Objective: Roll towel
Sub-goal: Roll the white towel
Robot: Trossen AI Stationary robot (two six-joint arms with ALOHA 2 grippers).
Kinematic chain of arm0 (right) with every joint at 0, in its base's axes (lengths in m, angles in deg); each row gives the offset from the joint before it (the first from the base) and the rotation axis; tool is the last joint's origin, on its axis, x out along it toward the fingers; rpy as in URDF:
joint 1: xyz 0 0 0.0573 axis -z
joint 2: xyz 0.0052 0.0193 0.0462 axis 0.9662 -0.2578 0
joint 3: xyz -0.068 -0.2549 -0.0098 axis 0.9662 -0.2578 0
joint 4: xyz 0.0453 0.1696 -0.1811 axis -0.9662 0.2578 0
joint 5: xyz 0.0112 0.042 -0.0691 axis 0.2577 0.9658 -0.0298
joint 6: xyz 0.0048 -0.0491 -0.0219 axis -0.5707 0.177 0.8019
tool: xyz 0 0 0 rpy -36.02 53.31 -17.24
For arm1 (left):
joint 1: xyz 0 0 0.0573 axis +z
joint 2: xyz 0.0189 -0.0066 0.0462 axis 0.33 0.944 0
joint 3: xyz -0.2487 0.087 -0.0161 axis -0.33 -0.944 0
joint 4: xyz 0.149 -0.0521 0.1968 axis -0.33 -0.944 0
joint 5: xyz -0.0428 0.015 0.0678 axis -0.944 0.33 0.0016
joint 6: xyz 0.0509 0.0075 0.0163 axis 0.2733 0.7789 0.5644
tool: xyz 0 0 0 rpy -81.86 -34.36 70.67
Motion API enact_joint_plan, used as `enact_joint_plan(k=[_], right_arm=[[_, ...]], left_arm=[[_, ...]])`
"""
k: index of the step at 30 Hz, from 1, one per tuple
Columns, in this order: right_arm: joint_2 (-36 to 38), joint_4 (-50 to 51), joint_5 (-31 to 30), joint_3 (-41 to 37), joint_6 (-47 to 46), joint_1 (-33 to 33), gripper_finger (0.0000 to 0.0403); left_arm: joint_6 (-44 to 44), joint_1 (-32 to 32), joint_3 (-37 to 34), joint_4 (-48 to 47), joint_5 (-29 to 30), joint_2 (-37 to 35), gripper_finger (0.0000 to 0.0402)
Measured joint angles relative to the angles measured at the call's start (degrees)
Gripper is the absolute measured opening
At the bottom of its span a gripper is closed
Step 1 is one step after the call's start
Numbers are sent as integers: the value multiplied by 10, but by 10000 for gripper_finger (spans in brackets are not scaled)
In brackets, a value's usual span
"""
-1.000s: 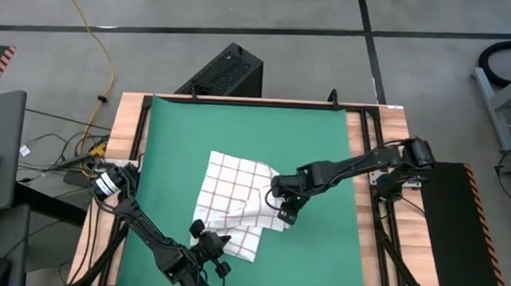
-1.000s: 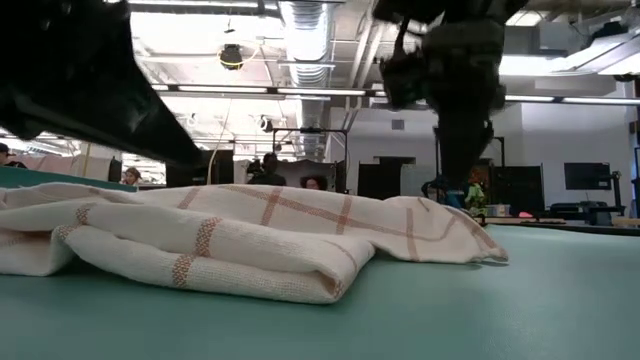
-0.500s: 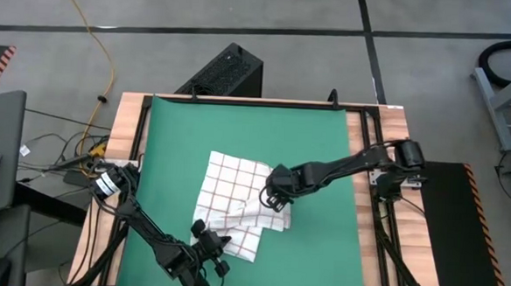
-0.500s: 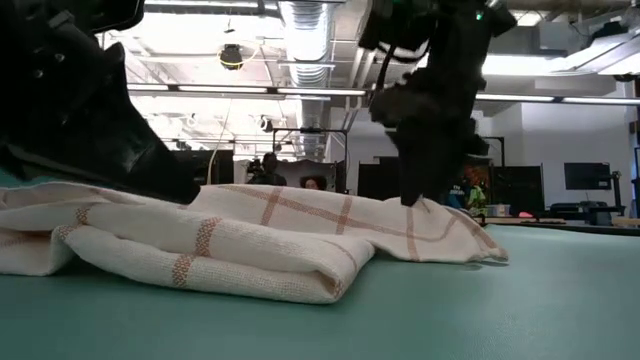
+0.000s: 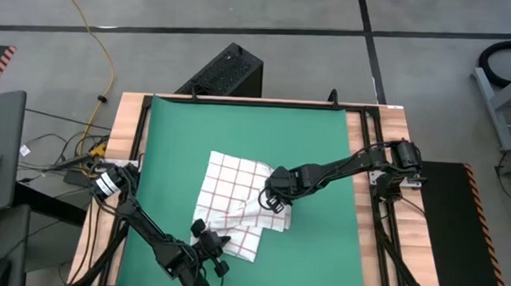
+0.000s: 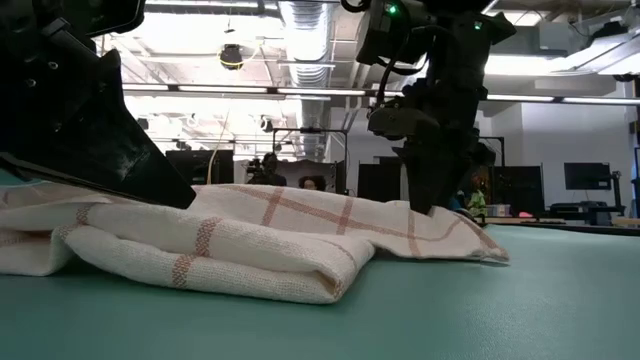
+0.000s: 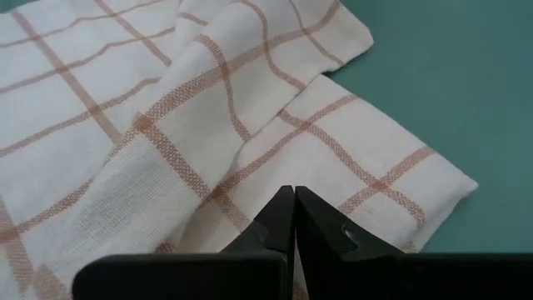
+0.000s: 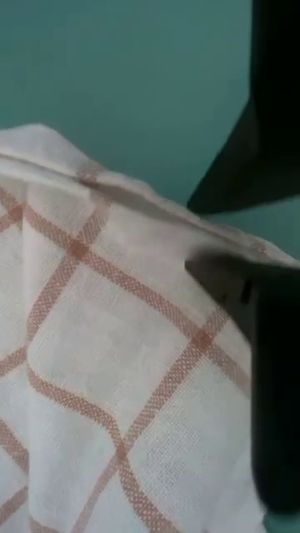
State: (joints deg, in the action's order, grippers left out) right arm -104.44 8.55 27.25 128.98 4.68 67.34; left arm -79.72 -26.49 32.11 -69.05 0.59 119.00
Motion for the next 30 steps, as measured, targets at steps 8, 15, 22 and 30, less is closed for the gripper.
enact_joint_plan(k=[8, 15, 22, 30], right_arm=[[0, -2, 6, 0, 25, 0, 22], [0, 6, 23, 21, 51, 6, 9], [0, 7, 35, 85, 91, 23, 4], [0, -7, 69, 143, 122, 66, 3]], left_arm=[[-3, 2, -82, 143, -30, 0, 0], [30, 4, -99, 168, -89, -3, 0], [46, 16, -99, 168, -114, -3, 0], [62, 23, -99, 168, -132, -2, 0]])
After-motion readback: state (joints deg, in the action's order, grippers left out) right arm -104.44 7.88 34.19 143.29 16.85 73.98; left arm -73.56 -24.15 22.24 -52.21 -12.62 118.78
